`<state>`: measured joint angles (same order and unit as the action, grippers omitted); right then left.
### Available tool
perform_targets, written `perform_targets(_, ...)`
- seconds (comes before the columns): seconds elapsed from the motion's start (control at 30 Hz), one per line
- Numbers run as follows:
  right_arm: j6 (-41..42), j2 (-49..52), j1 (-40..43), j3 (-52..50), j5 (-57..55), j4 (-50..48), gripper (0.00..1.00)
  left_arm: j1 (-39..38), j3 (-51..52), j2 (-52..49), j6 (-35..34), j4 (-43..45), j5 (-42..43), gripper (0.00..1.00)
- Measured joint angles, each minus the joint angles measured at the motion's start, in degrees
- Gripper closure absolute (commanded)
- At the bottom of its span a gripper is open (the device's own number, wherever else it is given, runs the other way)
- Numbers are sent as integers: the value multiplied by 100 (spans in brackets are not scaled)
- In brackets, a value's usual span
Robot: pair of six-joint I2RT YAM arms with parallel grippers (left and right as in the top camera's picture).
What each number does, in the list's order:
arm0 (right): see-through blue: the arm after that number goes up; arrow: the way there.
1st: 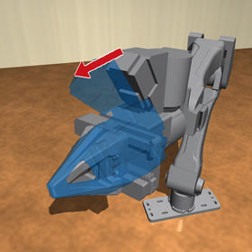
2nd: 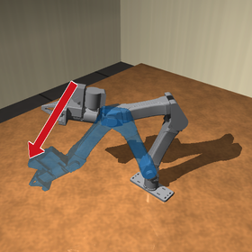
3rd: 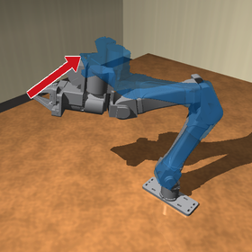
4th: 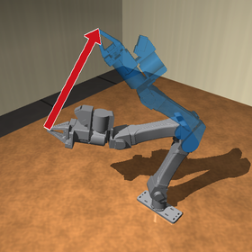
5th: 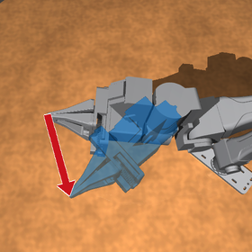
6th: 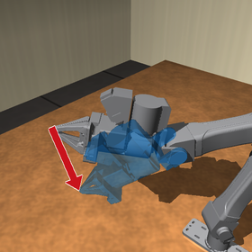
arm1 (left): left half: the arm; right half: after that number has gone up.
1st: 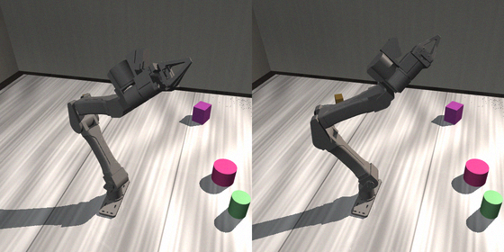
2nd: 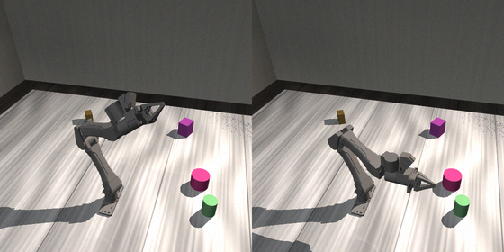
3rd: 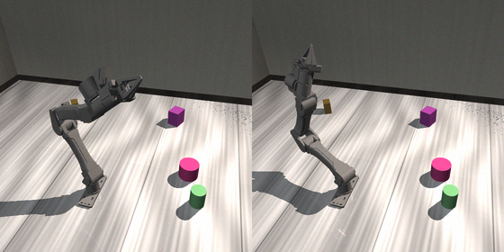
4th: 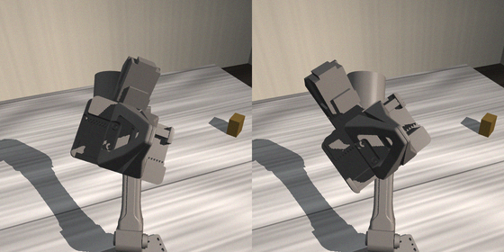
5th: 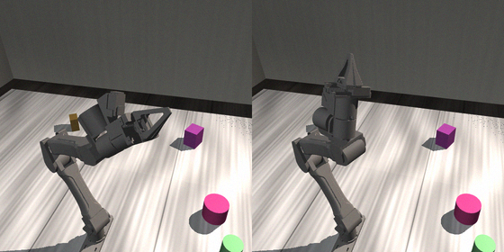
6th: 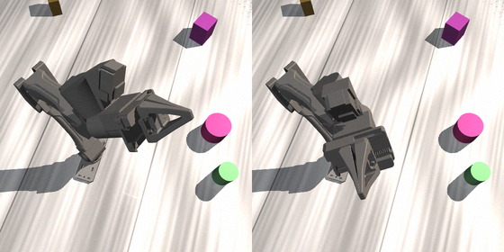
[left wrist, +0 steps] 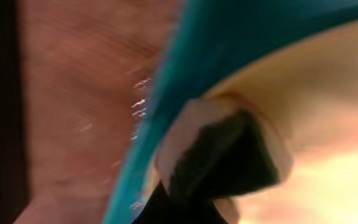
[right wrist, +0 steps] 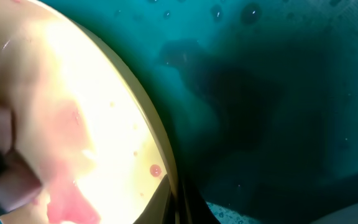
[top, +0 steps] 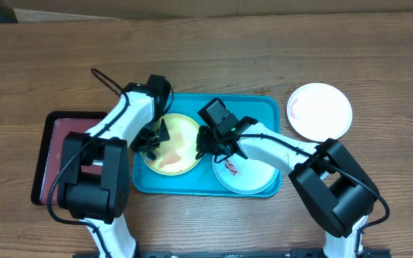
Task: Clean dirty plates on tray and stack at the side
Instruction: 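Scrub the yellow plate with the left-held sponge while the right gripper holds it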
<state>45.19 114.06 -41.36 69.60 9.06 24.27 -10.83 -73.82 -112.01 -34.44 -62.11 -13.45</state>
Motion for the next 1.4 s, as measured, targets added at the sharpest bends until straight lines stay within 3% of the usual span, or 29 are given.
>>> perform_targets(0.23, -2, 0, 2, 2, -11, -2, 96, 0, -741, 0, -179, -498, -229, 96)
perform_targets(0.5, -2, 0, 2, 2, -46, -26, 96, -321, -704, 0, 511, 828, 2074, 96)
perform_targets(0.73, -13, 0, 2, 2, -48, -20, 96, -658, 24, 0, 581, 1010, 2433, 96)
perform_targets(0.87, -22, 0, 4, 2, -50, -17, 96, -658, 72, 2, 442, 684, 1996, 96)
perform_targets(1.2, -20, 0, 2, 2, -48, -13, 96, -560, 131, 2, -271, -286, -363, 96)
perform_targets(1.4, -20, 0, 4, 2, -37, -22, 96, -522, -278, 0, -881, -1126, -1292, 96)
